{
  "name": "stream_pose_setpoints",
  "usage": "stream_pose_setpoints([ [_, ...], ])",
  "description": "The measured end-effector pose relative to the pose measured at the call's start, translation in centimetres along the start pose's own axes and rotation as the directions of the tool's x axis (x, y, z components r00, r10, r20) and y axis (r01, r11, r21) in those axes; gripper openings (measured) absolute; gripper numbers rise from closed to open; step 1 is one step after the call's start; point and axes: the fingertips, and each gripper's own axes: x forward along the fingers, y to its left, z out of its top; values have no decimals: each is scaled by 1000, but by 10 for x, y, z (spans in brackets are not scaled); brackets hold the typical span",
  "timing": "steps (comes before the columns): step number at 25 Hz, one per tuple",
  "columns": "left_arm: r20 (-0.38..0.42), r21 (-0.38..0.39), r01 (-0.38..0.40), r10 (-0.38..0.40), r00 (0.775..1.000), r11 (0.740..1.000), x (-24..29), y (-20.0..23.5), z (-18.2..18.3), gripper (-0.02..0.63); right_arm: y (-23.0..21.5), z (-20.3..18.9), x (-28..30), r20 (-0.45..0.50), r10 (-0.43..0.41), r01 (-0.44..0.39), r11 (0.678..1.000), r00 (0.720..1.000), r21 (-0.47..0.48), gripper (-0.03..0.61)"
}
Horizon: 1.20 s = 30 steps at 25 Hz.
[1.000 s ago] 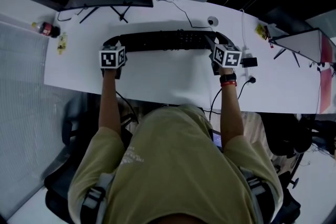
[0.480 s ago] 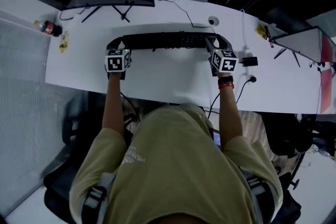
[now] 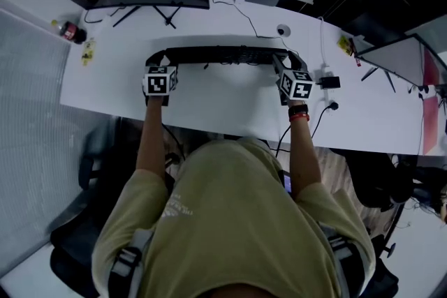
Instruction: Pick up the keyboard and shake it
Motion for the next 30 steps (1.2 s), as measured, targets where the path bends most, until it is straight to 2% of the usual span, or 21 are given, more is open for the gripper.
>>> stream_pose_setpoints([
  [13, -3, 0, 2, -2, 1000, 1000, -26, -10, -26, 202, 15, -22, -31, -29, 16, -17, 1000, 999, -20, 262],
  [30, -77, 44, -12, 15, 997, 999, -52, -27, -65, 204, 27, -63, -63, -63, -22, 20, 999, 998, -35, 268],
])
